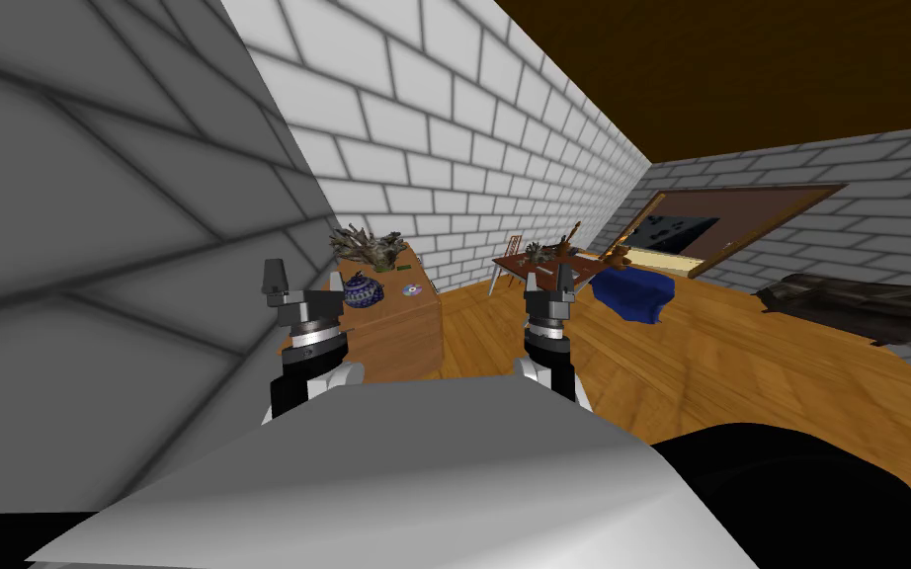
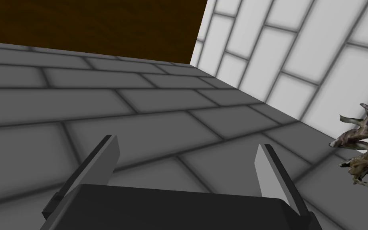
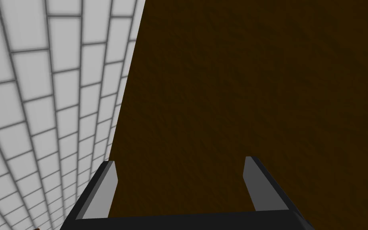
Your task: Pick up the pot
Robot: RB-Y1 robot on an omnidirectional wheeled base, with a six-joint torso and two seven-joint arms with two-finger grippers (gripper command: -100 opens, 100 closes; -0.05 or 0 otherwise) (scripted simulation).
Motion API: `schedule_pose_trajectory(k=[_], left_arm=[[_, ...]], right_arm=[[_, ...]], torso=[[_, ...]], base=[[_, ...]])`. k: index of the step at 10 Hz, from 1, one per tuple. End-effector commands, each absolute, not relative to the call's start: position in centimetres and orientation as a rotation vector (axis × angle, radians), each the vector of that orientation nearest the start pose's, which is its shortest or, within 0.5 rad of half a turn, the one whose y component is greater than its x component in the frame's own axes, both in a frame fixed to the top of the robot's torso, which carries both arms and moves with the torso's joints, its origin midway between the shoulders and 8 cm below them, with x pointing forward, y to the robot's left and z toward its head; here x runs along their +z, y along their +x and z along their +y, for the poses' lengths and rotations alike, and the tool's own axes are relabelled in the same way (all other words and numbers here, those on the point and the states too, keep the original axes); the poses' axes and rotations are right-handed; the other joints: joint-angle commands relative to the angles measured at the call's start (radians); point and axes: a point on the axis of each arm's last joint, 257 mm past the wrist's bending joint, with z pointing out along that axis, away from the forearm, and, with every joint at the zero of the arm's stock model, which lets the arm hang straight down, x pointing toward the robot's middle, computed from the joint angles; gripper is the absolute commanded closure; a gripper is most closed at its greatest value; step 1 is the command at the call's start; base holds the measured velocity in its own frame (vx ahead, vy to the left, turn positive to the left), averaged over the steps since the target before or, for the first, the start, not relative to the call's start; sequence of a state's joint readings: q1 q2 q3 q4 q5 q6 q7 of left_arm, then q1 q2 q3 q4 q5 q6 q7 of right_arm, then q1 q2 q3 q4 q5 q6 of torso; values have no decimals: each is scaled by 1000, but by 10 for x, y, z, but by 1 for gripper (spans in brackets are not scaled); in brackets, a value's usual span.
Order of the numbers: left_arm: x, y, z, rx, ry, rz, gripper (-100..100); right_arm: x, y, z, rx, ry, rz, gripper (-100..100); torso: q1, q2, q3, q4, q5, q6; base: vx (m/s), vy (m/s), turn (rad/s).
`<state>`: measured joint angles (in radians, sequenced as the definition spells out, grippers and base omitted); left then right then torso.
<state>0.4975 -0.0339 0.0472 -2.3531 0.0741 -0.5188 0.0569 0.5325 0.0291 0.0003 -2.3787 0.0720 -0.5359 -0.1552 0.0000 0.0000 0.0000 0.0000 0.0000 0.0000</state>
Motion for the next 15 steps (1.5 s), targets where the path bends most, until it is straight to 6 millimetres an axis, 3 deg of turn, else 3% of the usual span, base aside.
schedule_pose_trajectory(k=[1, 7, 15], left_arm=[[59, 322, 300, -1380, -645, 489, -100], [42, 343, 315, -1386, -662, 594, -100], [5, 374, 385, -1373, -864, 586, -100]], right_arm=[[64, 315, -271, 1411, 600, 523, 0], [64, 315, -271, 1412, 600, 523, 0], [64, 315, -271, 1412, 600, 523, 0]], torso=[[0, 0, 0, 0, 0, 0], [-10, -7, -4, -1, -2, 0], [-15, -10, -6, -2, -4, 0]], base=[[19, -27, 26], [74, -114, 79], [116, -211, 139]])
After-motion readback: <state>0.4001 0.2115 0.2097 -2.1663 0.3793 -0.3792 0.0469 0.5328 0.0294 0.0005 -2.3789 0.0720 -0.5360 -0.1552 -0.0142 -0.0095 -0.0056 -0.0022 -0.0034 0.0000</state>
